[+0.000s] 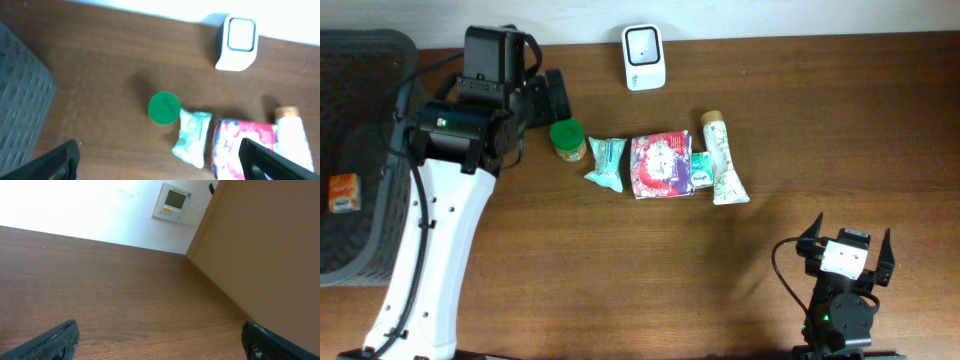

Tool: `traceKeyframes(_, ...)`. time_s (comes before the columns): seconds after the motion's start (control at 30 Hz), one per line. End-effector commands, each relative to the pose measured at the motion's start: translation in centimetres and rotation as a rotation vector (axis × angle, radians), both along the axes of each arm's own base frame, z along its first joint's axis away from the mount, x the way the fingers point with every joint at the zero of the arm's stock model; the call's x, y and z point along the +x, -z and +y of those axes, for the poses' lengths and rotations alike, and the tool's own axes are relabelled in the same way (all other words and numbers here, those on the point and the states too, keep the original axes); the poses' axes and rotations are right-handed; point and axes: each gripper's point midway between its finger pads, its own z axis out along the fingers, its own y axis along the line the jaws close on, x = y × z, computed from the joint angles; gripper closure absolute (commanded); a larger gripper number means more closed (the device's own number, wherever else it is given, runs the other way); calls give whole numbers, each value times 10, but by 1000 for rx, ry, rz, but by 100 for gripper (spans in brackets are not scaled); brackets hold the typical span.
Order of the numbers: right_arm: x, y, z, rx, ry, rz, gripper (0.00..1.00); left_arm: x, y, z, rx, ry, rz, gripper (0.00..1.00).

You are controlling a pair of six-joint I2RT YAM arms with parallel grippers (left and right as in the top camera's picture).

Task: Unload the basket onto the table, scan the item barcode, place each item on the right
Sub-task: 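Carry the green jar out and set it left of the wipes pack, then return the left gripper to the basket and grasp the orange tissue pack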

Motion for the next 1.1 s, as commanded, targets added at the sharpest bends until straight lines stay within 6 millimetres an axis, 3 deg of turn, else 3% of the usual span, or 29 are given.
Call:
traceKeyframes(0.0,-1,3,-3,1,15,4,1,-2,4,3,-18,5,29,1)
traceKeyframes(0.03,-1,3,-3,1,15,4,1,0,-8,6,-82,17,8,1)
traceKeyframes(0.17,-1,3,-3,1,15,4,1,-3,-55,67,-132,-122,-75,2)
traceKeyframes(0.23,-1,3,-3,1,15,4,1,-11,-84,106,-124,-213,-149,15)
traceKeyframes(0.33,-1,3,-3,0,15,4,1,-24,-102,164,19,-358,-203,28)
traceKeyframes(0.4,-1,3,-3,1,15,4,1,-32,-105,192,147,-443,-197,27)
traceKeyframes(0.5,-1,3,-3,1,15,4,1,-48,-114,242,315,-657,-194,18)
traceKeyframes(0.57,-1,3,-3,1,15,4,1,-55,-106,271,389,-764,-145,18)
traceKeyframes(0.73,-1,3,-3,1,15,4,1,-63,-55,327,408,-864,35,18)
traceKeyframes(0.77,-1,3,-3,1,15,4,1,-65,-47,334,408,-876,65,14)
traceKeyframes(0.83,-1,3,-3,1,15,4,1,-62,-30,340,433,-797,151,12)
traceKeyframes(0.9,-1,3,-3,1,15,4,2,-40,-6,331,418,-554,227,10)
traceKeyframes(0.97,-1,3,-3,1,15,4,1,-23,14,326,391,-436,250,8)
traceKeyframes(1.07,-1,3,-3,1,15,4,1,-23,41,330,423,-372,361,21)
